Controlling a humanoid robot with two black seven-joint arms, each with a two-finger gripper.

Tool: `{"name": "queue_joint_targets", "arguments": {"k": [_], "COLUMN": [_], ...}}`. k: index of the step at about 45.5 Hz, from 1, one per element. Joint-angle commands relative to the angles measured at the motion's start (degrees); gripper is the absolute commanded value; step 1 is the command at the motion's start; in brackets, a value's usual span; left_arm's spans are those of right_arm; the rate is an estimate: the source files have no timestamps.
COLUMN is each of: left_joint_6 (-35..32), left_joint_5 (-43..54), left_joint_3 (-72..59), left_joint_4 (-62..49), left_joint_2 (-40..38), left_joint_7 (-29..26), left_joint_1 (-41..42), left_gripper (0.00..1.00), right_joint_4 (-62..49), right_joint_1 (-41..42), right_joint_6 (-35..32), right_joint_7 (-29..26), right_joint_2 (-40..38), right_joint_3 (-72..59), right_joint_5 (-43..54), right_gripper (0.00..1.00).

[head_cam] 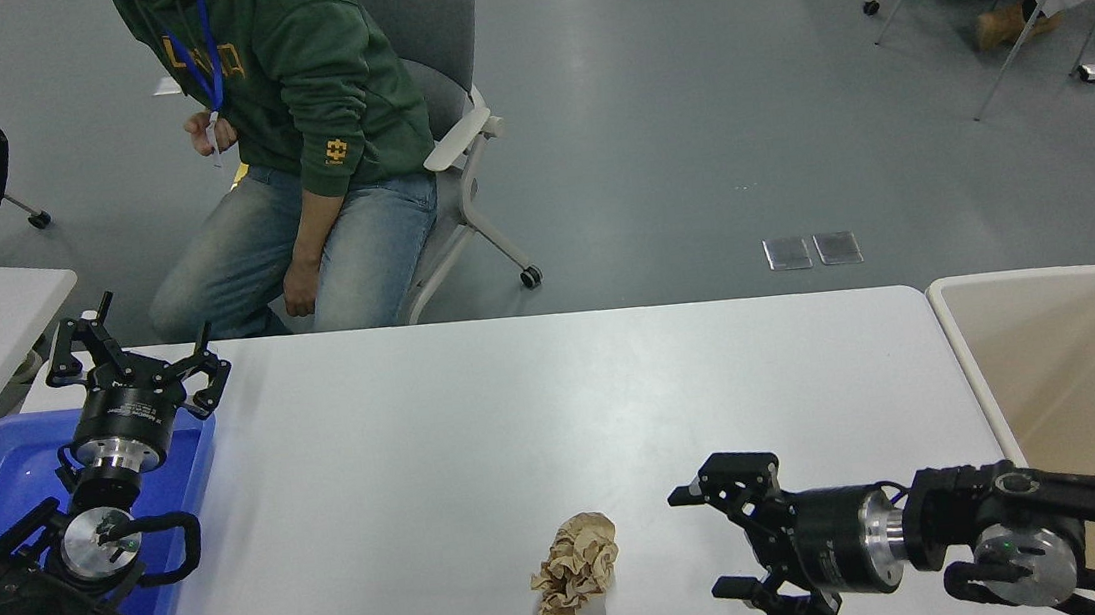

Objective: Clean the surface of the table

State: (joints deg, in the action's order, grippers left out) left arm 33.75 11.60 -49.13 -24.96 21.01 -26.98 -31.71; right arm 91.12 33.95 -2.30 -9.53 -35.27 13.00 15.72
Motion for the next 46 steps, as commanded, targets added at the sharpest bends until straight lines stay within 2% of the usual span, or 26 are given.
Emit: {"name": "queue_joint_targets", "arguments": {"k": [1, 16, 32, 38, 46], "left_joint_6": [0.0, 0.0, 0.0, 0.0, 0.0], "left_joint_5": [0.0, 0.0, 0.0, 0.0, 0.0], "left_joint_3": [0.0, 0.0, 0.0, 0.0, 0.0], "left_joint_4": [0.0, 0.0, 0.0, 0.0, 0.0], "left_joint_2": [0.0, 0.0, 0.0, 0.0, 0.0], "left_joint_7": [0.0, 0.0, 0.0, 0.0, 0.0], "left_joint_1": [0.0, 0.0, 0.0, 0.0, 0.1], "left_gripper": [1.00, 1.00, 1.00, 1.00, 1.00], "right_joint_4": [-2.3, -9.1, -13.6, -15.4, -19.0], "right_joint_1": [-1.9, -3.2, -2.7, -2.9, -2.3], "right_joint_6": [3.6, 8.7, 10.4, 11.5, 11.5], "right_joint_7": [-0.3, -0.3, -0.4, -0.4, -1.5], "right_joint_2": [6.6, 15.9, 17.6, 21.9, 23.8], "right_joint_3": [0.3, 2.5, 1.7, 1.5, 1.5], "right_joint_5": [0.4, 0.1, 0.3, 0.3, 0.4], "right_gripper": [1.00, 1.00, 1.00, 1.00, 1.00]}}
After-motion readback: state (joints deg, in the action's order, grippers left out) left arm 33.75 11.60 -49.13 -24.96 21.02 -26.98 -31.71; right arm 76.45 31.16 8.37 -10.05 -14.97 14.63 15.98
